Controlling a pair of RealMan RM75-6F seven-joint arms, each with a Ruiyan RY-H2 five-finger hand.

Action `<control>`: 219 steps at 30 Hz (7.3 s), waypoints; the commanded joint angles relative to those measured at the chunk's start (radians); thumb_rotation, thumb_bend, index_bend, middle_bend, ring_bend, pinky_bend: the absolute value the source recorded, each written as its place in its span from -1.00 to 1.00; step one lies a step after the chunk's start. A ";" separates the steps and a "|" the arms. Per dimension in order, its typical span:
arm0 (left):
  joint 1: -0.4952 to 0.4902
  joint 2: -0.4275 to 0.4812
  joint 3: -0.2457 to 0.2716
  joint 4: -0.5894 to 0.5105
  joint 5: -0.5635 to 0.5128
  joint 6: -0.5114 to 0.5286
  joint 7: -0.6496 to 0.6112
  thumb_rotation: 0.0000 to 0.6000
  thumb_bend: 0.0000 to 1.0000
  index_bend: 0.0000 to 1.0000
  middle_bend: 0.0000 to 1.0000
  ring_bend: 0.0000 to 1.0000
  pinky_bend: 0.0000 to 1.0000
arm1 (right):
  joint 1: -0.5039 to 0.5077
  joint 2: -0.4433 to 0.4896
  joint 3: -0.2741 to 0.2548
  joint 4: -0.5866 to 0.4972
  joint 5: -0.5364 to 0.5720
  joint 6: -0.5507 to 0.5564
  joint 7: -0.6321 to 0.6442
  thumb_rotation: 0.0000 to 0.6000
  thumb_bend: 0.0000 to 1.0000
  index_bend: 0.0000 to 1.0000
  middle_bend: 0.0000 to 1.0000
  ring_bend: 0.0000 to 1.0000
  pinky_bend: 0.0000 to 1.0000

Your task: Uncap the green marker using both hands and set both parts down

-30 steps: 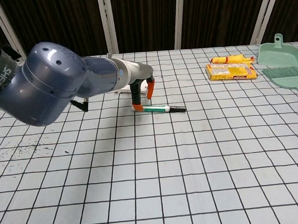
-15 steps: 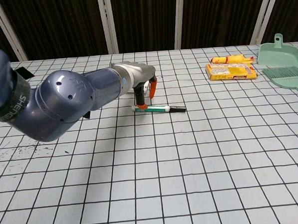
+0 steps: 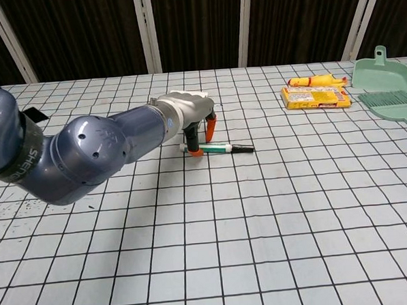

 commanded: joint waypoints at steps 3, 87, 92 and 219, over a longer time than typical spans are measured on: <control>0.005 -0.009 0.000 0.009 0.020 0.012 -0.002 1.00 -0.19 -0.02 -0.66 -1.00 -1.00 | 0.000 0.000 0.000 -0.002 -0.001 0.001 0.001 1.00 -0.90 -1.00 -1.00 -1.00 -1.00; 0.034 0.512 -0.307 -0.990 -0.198 0.620 0.329 1.00 0.02 0.25 -0.42 -1.00 -1.00 | 0.011 -0.012 -0.011 0.014 -0.026 -0.005 0.034 1.00 -0.90 -0.90 -1.00 -1.00 -1.00; 0.062 0.566 -0.289 -1.049 -0.212 0.662 0.328 1.00 0.02 0.25 -0.42 -1.00 -1.00 | 0.000 -0.003 -0.007 0.019 -0.047 0.017 0.084 1.00 -0.90 -0.86 -1.00 -1.00 -1.00; 0.028 0.157 -0.192 -0.655 0.075 0.538 0.004 1.00 0.10 0.34 -0.35 -1.00 -1.00 | 0.802 -0.096 0.202 -0.436 0.805 0.050 -0.493 1.00 -0.44 0.09 -0.86 -0.83 -0.91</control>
